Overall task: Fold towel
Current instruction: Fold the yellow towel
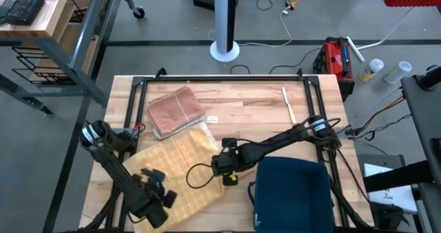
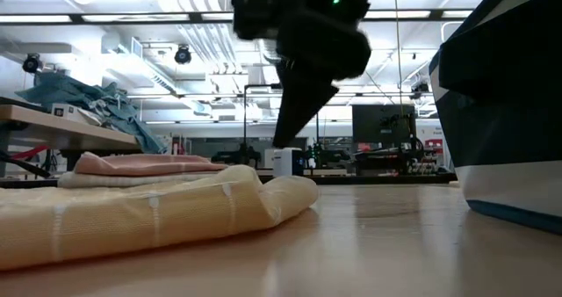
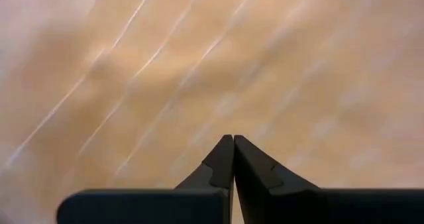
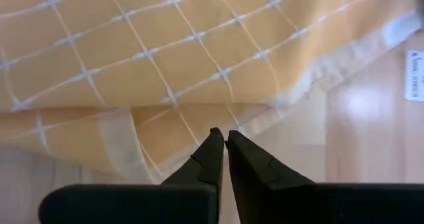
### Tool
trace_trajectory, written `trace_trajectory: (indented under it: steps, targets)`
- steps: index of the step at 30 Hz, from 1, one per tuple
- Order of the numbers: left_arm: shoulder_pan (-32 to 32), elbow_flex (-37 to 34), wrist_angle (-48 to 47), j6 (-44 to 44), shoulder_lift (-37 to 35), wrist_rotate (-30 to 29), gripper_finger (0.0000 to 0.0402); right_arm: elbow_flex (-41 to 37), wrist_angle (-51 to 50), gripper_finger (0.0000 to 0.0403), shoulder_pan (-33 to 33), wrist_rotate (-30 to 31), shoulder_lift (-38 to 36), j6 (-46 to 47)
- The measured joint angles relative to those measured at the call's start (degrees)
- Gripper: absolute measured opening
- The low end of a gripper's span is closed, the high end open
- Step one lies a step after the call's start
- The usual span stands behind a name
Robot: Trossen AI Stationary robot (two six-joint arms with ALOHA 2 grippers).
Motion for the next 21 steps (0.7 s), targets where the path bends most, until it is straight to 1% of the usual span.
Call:
trace_trajectory:
  steps: [3, 5, 6, 9, 12, 14, 16, 18, 21]
  targets:
    - [0.65, 2.16, 0.57, 1.2, -0.03, -13.5, 0.0001, -2.58, 5.15, 0.0018, 0.0, 0.09, -1.78, -0.01]
    - [1.8, 2.36, 1.4, 3.18, 0.32, -18.71, 0.0, -4.83, 8.04, 0.0018, 0.0, -0.4, -2.74, 0.09]
    - [2.46, 2.17, 2.42, 4.57, 0.42, -19.86, 0.0, -6.01, 9.17, 0.0018, 0.0, -0.46, -3.29, 0.36]
    - [5.17, 0.03, 6.65, 10.07, 1.03, -20.3, 0.0, -9.98, 13.4, 0.0018, 0.0, -0.5, -4.48, 2.42]
    - [8.0, -3.56, 13.57, 15.33, 1.8, -20.19, 0.0, -12.96, 15.43, 0.0018, -0.11, -1.82, -4.75, 1.89]
    - [9.69, -6.28, 18.86, 18.47, 2.14, -20.21, 0.0, -13.61, 15.3, 0.0018, -0.16, -5.0, -4.72, -0.09]
    - [11.2, -9.15, 23.36, 19.91, 2.38, -20.19, 0.0, -13.66, 15.72, 0.0018, -0.26, -9.56, -4.75, -3.11]
    - [12.37, -12.01, 27.78, 20.44, 2.39, -19.68, 0.0, -13.73, 15.68, 0.0018, -0.26, -12.84, -4.75, -4.76]
    - [13.13, -15.4, 31.98, 20.65, 2.21, -17.19, 0.0, -13.44, 15.71, 0.0018, -0.22, -14.05, -4.75, -5.15]
